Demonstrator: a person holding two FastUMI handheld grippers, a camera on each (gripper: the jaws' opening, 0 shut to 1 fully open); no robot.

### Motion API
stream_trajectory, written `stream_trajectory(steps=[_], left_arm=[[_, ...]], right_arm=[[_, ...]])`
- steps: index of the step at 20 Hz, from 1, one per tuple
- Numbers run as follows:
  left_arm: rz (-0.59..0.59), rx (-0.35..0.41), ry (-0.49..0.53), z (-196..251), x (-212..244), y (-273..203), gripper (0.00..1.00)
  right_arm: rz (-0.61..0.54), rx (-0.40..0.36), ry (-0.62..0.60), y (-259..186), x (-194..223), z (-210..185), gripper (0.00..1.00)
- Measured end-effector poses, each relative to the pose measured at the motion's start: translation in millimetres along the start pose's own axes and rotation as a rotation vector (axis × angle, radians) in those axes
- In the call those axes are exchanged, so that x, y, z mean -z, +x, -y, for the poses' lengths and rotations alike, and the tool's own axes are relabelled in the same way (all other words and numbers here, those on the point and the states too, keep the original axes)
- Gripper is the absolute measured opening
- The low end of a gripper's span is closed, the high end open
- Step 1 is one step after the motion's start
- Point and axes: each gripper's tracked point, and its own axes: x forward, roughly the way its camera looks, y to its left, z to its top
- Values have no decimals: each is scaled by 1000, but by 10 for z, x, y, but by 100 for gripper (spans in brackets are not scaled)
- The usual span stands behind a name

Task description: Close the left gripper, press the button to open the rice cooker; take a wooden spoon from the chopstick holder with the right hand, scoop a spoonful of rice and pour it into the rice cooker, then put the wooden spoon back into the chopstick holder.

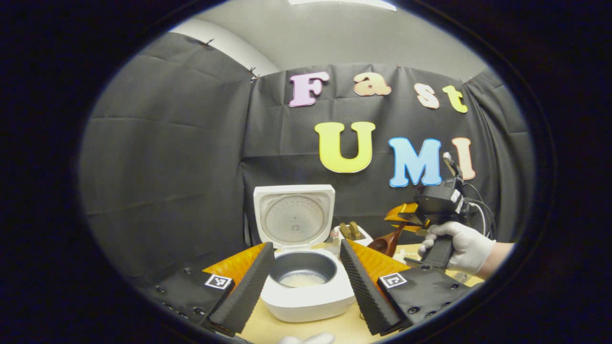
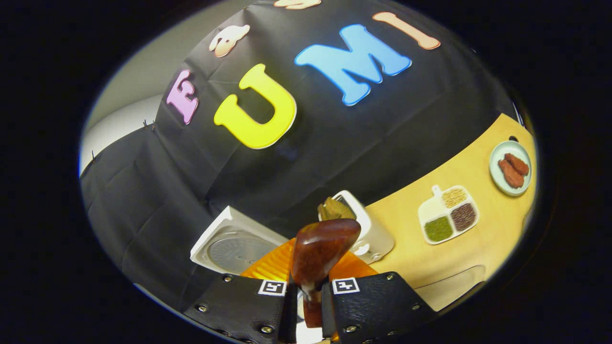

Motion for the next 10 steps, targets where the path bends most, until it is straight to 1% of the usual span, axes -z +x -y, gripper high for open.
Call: stream_trajectory(steps=[2, 3, 5, 10], left_arm=[[4, 28, 15, 216, -48, -9, 97], [8, 44, 20, 317, -67, -17, 95], [9, 68, 38, 526, -98, -35, 95], [3, 99, 61, 1018, -155, -48, 96]], right_arm=[[45, 54, 14, -241, -242, 385, 20], [63, 81, 22, -394, -359, 587, 20], [104, 139, 21, -700, -601, 1043, 20], [181, 279, 72, -1373, -1086, 2092, 20]])
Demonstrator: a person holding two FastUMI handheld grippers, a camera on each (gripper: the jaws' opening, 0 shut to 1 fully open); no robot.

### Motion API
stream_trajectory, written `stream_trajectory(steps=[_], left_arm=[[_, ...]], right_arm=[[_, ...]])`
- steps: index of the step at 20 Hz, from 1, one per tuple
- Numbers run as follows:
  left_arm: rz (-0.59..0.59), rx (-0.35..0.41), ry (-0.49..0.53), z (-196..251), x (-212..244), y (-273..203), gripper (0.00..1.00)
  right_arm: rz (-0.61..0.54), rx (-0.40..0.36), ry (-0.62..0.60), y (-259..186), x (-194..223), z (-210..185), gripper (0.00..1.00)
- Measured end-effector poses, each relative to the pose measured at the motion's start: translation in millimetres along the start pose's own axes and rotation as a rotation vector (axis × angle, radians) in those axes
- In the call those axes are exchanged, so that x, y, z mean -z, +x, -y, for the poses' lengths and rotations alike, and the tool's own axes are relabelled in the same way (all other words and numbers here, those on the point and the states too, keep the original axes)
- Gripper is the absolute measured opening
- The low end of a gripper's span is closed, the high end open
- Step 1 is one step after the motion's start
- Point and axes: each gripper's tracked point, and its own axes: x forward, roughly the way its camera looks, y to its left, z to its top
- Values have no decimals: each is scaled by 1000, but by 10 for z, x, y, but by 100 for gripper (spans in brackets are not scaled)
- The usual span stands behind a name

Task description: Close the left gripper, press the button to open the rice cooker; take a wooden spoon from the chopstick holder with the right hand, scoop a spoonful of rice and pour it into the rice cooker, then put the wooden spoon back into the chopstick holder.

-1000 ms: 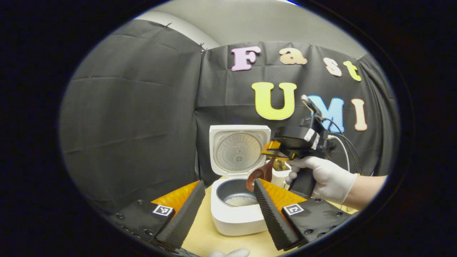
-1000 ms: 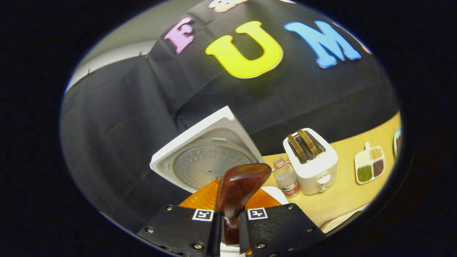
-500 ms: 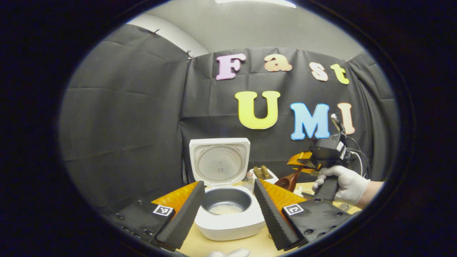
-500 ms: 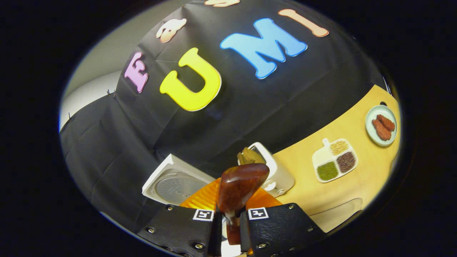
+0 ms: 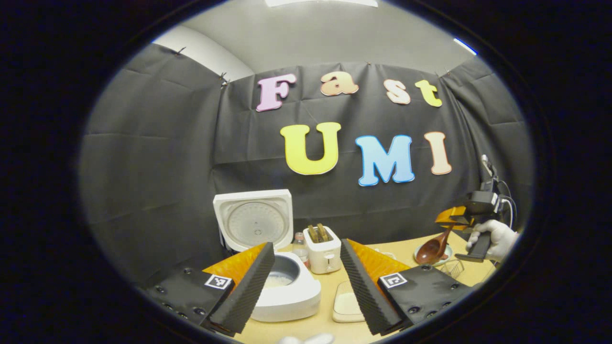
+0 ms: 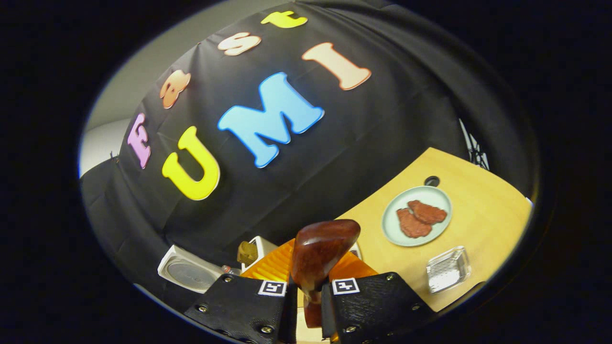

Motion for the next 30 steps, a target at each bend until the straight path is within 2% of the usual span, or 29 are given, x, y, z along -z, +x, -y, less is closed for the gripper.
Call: stream_trajectory(steps=[3, 7, 9, 10, 13, 19, 24, 27, 30], left_arm=[[9, -1, 17, 272, -73, 4, 96], [0, 16, 30, 631, -102, 25, 97], [-2, 26, 40, 811, -114, 27, 99], [-5, 34, 41, 889, -115, 27, 96], [-4, 57, 51, 1056, -143, 44, 99], [-23, 54, 73, 1169, -182, 88, 98], [-32, 63, 121, 1241, -136, 96, 95], [-45, 81, 126, 1303, -97, 95, 98], [-37, 87, 129, 1309, -162, 91, 99]], right_arm=[[31, 85, -7, -106, -257, 657, 20], [27, 140, 13, -163, -374, 1143, 20], [16, 132, 13, -140, -333, 1204, 20], [5, 125, 13, -113, -304, 1214, 20], [-13, 123, -17, 15, -183, 1305, 20], [-59, 167, -89, 204, 151, 1570, 21], [-104, 198, -93, 334, 485, 1763, 20], [-111, 199, -50, 313, 548, 1814, 20], [-130, 242, -27, 360, 630, 1945, 20]])
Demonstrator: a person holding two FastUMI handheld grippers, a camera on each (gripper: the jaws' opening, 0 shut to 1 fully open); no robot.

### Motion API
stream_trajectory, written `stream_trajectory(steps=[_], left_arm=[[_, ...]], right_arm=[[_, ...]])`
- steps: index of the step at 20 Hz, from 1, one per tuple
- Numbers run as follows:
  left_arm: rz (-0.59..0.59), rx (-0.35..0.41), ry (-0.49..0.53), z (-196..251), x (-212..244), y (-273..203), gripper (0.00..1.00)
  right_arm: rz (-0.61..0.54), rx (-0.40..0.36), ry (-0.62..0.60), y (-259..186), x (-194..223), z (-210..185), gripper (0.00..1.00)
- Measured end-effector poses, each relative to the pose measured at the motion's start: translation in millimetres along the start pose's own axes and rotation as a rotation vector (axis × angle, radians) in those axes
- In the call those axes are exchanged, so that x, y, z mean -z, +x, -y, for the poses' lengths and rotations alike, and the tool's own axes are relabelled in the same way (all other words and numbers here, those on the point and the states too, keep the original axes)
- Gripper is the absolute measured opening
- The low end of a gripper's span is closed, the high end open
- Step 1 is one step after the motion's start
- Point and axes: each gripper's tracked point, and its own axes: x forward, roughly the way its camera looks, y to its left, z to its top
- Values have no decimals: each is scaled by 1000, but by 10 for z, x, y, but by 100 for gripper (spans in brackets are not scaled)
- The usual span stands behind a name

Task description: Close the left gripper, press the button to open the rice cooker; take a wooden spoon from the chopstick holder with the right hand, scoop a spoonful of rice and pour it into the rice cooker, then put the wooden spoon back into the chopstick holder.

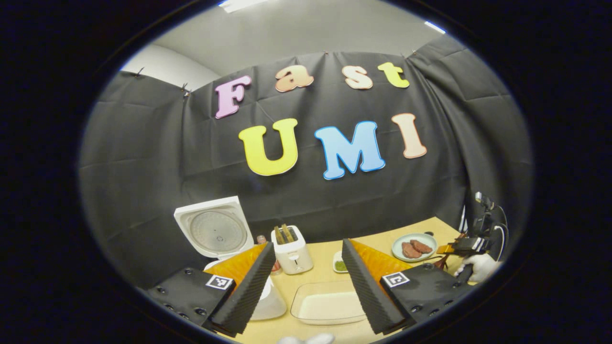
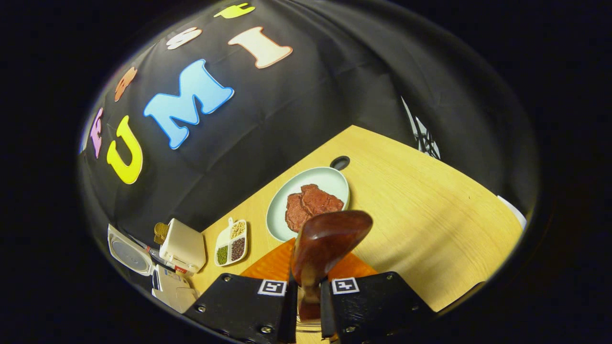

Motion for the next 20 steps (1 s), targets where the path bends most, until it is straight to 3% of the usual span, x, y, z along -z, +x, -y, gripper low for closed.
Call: stream_trajectory(steps=[6, 9, 10, 11, 12, 13, 20], left_arm=[[15, -4, 1, -109, -42, 10, 99], [21, -8, -4, -174, -51, -5, 99], [24, -9, -5, -206, -63, -19, 99], [28, -12, -8, -237, -77, -29, 99], [33, -8, -13, -266, -101, -42, 99], [41, -6, -21, -298, -135, -61, 99], [93, -16, -48, -685, -335, -68, 99]], right_arm=[[45, 8, -34, -149, -164, -35, 23], [106, 24, -103, -317, -415, -103, 67], [132, 49, -135, -425, -526, -96, 77], [171, 70, -174, -506, -671, -105, 97], [215, 79, -220, -623, -823, -160, 90], [245, 73, -254, -784, -935, -268, 97], [424, 41, -511, -1854, -1386, -1029, 98]])
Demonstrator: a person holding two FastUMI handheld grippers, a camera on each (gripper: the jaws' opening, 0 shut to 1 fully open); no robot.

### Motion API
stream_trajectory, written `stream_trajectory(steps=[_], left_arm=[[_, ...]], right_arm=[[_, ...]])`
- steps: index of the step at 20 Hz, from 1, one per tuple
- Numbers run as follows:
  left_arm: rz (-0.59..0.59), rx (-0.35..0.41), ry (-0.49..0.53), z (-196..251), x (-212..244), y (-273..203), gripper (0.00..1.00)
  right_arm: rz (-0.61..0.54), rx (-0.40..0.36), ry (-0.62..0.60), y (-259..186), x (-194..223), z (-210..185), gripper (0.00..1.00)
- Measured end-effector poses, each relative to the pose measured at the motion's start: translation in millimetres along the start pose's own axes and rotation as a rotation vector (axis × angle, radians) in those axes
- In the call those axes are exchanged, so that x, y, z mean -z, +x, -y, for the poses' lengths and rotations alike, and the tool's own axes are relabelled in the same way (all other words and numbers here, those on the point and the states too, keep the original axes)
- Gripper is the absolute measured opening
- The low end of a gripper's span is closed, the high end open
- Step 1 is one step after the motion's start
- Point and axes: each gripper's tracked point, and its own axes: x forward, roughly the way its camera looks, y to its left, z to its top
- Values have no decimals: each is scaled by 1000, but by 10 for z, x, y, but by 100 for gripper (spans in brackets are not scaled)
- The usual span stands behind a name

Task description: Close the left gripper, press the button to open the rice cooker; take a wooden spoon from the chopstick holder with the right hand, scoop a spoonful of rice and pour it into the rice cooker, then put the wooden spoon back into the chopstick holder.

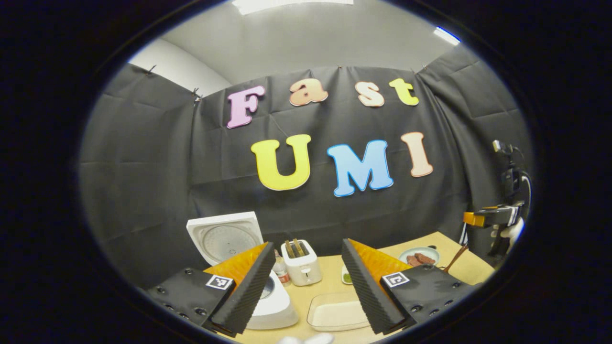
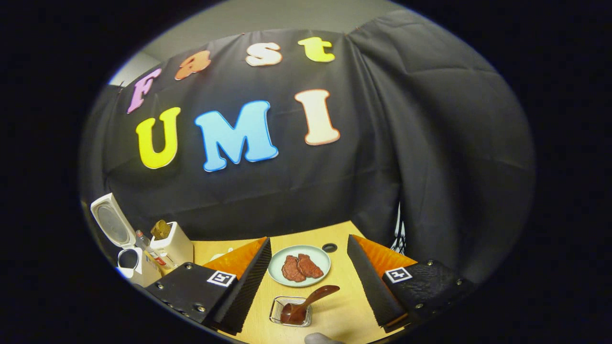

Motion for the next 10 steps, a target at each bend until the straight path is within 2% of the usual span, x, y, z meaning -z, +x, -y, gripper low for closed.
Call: stream_trajectory(steps=[4, 6, 10], left_arm=[[30, -10, -12, -272, -96, 64, 99], [33, -25, -17, -453, -128, 170, 99], [63, -108, -1, -1027, -396, 587, 97]], right_arm=[[76, -63, -61, -525, -274, -463, 97], [86, -103, -52, -784, -243, -714, 98], [79, -154, -93, -1107, -15, -1046, 97]])
